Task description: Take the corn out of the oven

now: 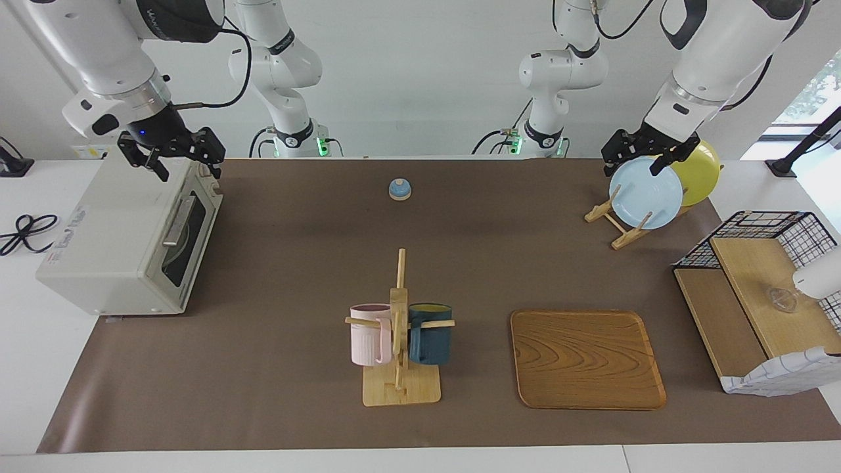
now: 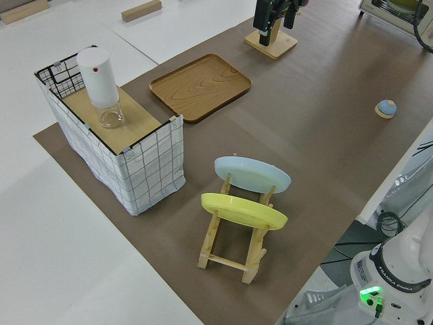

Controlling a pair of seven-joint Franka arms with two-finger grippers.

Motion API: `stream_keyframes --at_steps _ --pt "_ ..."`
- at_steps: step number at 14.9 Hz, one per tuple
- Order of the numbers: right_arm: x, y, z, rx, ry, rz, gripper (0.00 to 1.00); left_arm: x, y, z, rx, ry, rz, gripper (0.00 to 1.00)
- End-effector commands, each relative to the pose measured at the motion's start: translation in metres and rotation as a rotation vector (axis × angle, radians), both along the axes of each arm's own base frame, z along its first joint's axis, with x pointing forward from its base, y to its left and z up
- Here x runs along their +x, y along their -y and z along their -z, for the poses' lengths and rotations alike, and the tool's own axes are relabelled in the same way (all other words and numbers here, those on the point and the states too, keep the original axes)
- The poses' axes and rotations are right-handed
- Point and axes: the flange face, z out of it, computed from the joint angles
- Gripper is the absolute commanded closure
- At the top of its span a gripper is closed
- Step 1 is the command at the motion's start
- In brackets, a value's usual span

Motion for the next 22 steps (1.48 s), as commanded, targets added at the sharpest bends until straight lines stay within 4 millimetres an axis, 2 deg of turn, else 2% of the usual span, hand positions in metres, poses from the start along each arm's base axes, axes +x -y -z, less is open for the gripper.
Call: stream_keyframes --at_steps 1,4,9,10,11,12,14,16,19,21,22 --pt "0.003 0.002 -0.003 -0.018 0.009 0.012 0.0 -0.005 -0.002 -0.005 -0.004 -0.002 -0.01 0.0" --pt "0.002 0.001 -0.005 -0.021 0.012 0.016 0.0 -0.005 -0.002 -0.005 -0.005 -0.001 -0.01 0.0" --pt "-0.009 0.008 0.009 -0.017 -0.028 0.021 0.01 -0.005 -0.002 -0.005 -0.005 -0.001 -0.01 0.0" --pt "-0.01 0.01 0.009 -0.017 -0.026 0.023 0.4 -0.005 -0.002 -0.005 -0.004 -0.002 -0.01 0.0" --pt "-0.011 0.013 0.011 -0.017 -0.029 0.027 0.83 -0.005 -0.001 -0.005 -0.005 -0.001 -0.009 0.0" --pt "-0.012 0.014 0.018 -0.016 -0.034 0.025 1.0 -0.005 -0.002 -0.005 -0.005 -0.001 -0.01 0.0" --pt "-0.017 0.015 0.03 -0.015 -0.01 0.004 1.0 -0.004 -0.002 -0.005 -0.005 0.002 -0.01 0.0" --pt "-0.016 0.032 0.039 -0.021 0.016 0.032 1.0 -0.004 -0.002 -0.006 -0.005 0.004 -0.011 0.0" --pt "-0.024 0.042 0.069 -0.145 0.069 0.009 1.0 -0.004 -0.002 -0.005 -0.005 0.003 -0.009 0.0" --pt "-0.03 0.05 0.088 -0.147 0.06 0.022 1.0 -0.004 -0.002 -0.005 -0.005 0.003 -0.009 0.0" --pt "-0.032 0.058 0.091 -0.147 0.051 0.051 1.0 -0.004 -0.003 -0.005 -0.005 0.003 -0.011 0.0"
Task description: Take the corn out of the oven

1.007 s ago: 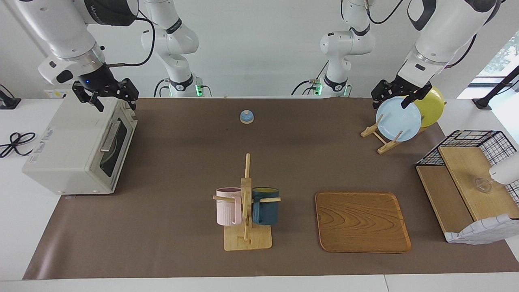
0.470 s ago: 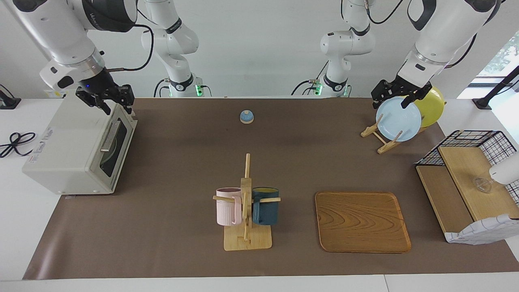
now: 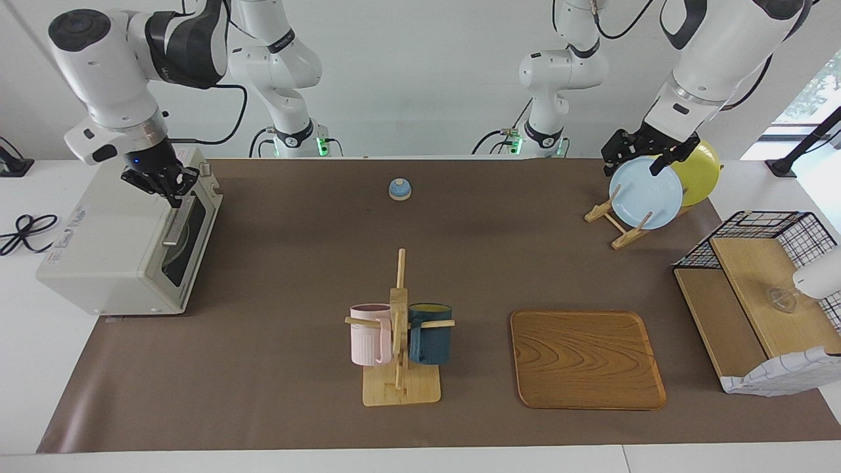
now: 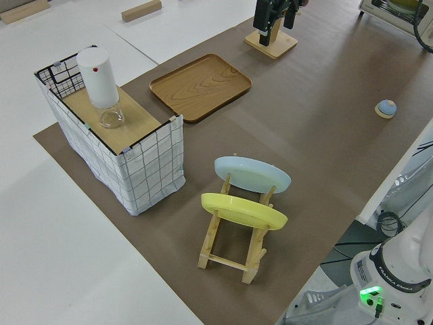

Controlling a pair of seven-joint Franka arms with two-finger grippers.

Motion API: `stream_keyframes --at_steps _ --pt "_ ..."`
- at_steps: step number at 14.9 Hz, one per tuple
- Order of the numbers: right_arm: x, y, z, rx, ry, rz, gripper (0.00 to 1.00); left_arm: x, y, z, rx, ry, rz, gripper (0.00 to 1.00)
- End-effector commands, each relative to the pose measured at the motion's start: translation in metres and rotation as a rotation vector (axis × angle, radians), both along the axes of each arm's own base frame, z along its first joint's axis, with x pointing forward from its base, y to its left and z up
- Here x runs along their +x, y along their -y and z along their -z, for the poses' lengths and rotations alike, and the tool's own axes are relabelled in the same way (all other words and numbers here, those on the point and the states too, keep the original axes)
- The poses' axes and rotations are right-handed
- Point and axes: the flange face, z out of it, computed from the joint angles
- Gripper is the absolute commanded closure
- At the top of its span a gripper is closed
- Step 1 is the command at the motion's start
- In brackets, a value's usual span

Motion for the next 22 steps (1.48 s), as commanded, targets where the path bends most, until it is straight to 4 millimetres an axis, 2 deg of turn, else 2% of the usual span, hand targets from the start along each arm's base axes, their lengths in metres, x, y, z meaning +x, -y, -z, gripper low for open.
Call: stream_keyframes --at_steps 1,5,10,15,18,22 --pt "-0.019 0.014 0.011 -0.013 0.001 0.05 1.0 -0.004 -0.002 -0.006 -0.005 0.004 -0.009 0.0" --pt "-0.023 0.031 0.028 -0.009 -0.024 0.091 1.0 -0.004 -0.002 -0.005 -0.002 0.006 -0.011 0.0" --pt "-0.021 0.03 0.033 -0.008 -0.006 0.114 1.0 -0.004 -0.002 -0.006 -0.002 0.007 -0.012 0.0" --pt "-0.015 0.03 0.048 0.004 -0.02 0.106 1.0 -0.004 -0.002 -0.007 -0.003 0.01 -0.012 0.0" --pt "-0.014 0.025 0.058 0.007 -0.037 0.034 1.0 -0.004 -0.002 -0.007 -0.003 0.012 -0.012 0.0" --pt "-0.014 0.04 0.066 0.01 -0.043 0.0 1.0 -0.004 -0.002 -0.007 -0.003 0.012 -0.014 0.0"
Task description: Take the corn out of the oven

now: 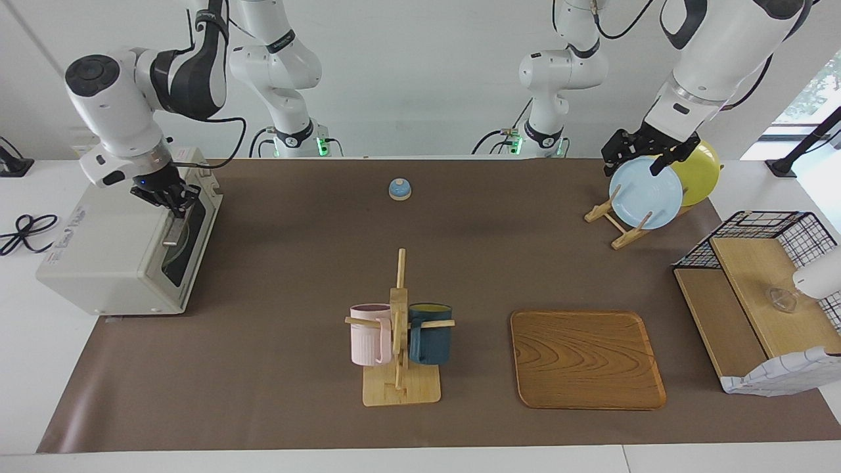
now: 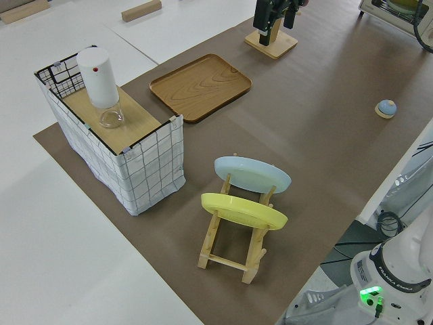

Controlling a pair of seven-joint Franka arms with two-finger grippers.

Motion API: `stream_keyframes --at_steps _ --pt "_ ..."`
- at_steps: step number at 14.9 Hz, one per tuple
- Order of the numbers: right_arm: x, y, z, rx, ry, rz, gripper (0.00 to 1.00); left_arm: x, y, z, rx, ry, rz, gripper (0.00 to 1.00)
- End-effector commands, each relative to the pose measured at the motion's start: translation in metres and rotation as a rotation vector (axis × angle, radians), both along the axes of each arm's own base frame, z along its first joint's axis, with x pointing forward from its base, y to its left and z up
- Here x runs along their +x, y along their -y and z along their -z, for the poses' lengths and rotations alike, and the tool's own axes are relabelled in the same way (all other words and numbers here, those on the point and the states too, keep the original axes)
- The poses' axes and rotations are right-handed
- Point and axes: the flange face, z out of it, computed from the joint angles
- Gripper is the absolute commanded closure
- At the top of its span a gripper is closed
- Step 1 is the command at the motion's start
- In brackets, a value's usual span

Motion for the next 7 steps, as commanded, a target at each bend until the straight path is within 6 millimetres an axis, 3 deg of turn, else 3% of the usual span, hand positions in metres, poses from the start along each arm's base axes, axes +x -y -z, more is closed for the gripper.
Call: stream_keyframes --at_steps 1,5,7 --pt "-0.002 0.012 0.008 0.001 0.001 -0.043 1.0 -0.004 -0.002 -0.006 -0.003 0.01 -0.012 0.0" --pt "-0.005 0.012 0.016 0.006 -0.016 -0.062 1.0 -0.004 -0.002 -0.007 -0.003 0.012 -0.012 0.0" --pt "-0.003 -0.002 0.028 0.008 -0.008 -0.076 1.0 -0.004 -0.002 -0.007 -0.003 0.012 -0.014 0.0"
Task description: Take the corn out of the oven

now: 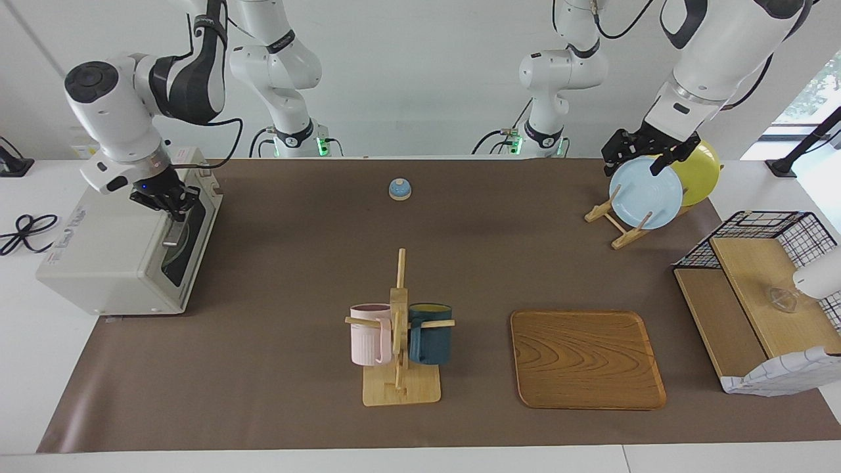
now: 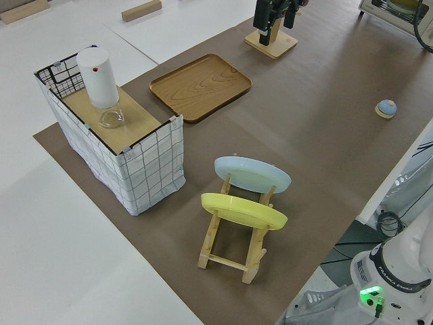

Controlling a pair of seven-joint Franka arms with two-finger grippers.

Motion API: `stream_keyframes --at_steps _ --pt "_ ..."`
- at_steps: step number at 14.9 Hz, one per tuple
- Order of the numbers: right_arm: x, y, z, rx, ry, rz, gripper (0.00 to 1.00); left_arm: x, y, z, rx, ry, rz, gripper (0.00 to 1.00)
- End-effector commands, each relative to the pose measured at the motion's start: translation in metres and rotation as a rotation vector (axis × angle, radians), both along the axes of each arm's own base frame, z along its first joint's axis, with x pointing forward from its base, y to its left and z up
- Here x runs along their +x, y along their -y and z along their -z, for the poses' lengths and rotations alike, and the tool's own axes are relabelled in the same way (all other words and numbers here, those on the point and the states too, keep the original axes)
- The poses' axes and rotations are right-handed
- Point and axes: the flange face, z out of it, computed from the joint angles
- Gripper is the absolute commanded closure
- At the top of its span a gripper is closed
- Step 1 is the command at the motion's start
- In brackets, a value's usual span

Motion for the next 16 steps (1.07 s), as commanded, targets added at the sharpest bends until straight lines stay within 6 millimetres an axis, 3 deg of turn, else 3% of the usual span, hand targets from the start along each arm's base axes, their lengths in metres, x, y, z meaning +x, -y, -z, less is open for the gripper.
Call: stream_keyframes --at_steps 1,5,12,16 --pt "-0.002 -0.014 0.035 0.003 0.014 -0.044 1.0 -0.004 -0.002 -0.007 -0.003 0.011 -0.014 0.0" --pt "0.008 -0.038 0.057 0.005 0.024 -0.059 1.0 -0.003 -0.002 -0.007 -0.003 0.013 -0.014 0.0" --pt "0.026 -0.057 0.104 0.042 0.045 -0.069 1.0 -0.003 -0.002 -0.007 -0.003 0.013 -0.012 0.0" --pt "0.025 -0.074 0.126 0.045 0.063 -0.08 1.0 -0.003 -0.003 -0.008 -0.004 0.016 -0.012 0.0"
